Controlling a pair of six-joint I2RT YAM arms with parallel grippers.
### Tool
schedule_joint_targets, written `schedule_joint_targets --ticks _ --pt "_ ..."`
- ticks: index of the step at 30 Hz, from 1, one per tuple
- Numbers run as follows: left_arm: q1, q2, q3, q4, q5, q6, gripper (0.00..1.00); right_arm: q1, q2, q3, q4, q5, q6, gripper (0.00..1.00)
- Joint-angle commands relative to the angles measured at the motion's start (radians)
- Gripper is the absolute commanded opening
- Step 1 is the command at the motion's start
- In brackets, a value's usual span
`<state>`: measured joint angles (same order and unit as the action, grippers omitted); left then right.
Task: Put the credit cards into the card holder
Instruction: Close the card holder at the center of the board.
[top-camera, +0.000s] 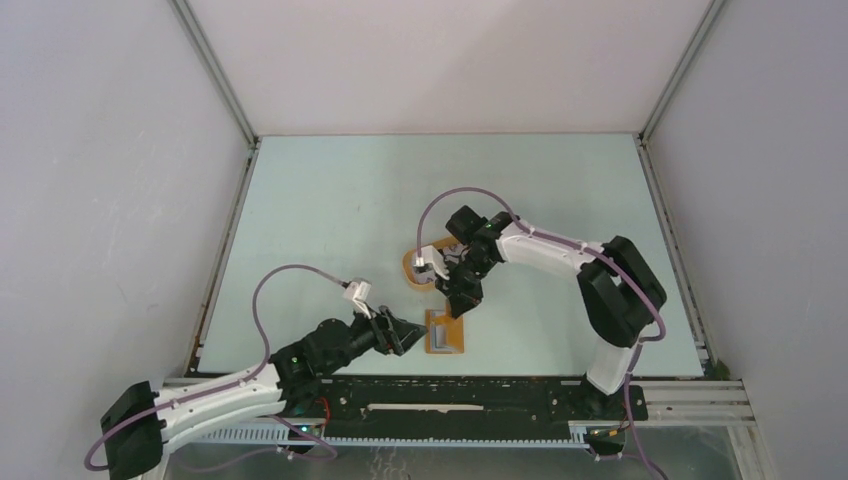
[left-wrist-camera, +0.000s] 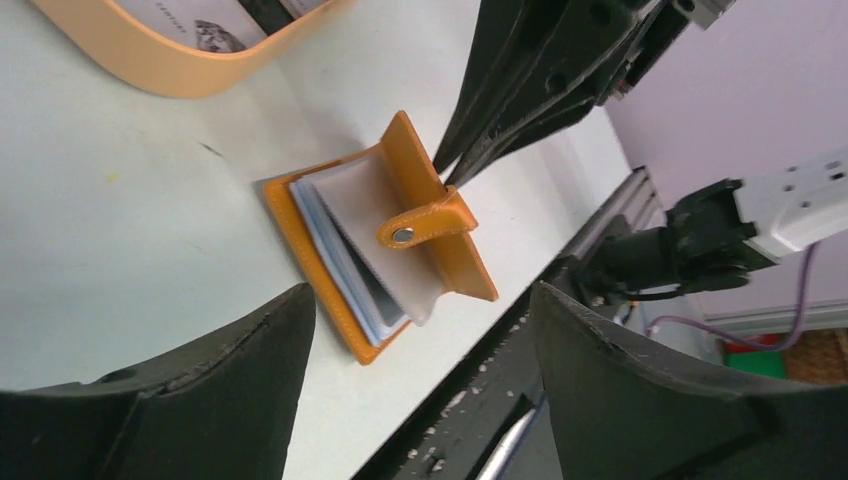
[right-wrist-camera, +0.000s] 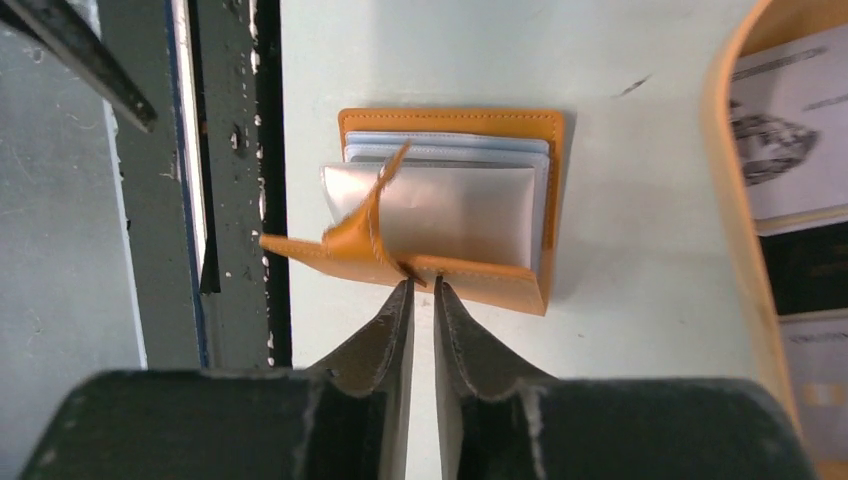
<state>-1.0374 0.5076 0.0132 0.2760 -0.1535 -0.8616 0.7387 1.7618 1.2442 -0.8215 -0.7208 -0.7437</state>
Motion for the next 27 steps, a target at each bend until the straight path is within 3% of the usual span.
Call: schedule_joint_targets --ticks 1,6,11,18,21,27 --pt "0.026 0.076 -0.053 0.115 0.013 0.108 0.83 0.025 0.043 0.024 0.016 0.035 0.044 0.17" --pt "0.031 0.130 -0.070 0.158 0.021 0.114 0.83 0.052 0.101 0.045 0.055 0.074 0.116 0.15" --pt "0.031 0.117 -0.058 0.090 -0.007 0.109 0.82 0.082 0.158 0.066 0.070 0.135 0.160 0.15" --pt "0.031 0.084 -0.005 0.024 0.019 0.128 0.72 0.088 0.204 0.085 0.058 0.205 0.175 0.16" --pt "0.031 0.118 0.019 0.016 -0.018 0.161 0.76 0.085 0.209 0.087 0.052 0.207 0.170 0.16" --pt "0.037 0.272 0.026 0.191 0.022 0.362 0.83 0.085 0.221 0.088 0.035 0.200 0.159 0.16"
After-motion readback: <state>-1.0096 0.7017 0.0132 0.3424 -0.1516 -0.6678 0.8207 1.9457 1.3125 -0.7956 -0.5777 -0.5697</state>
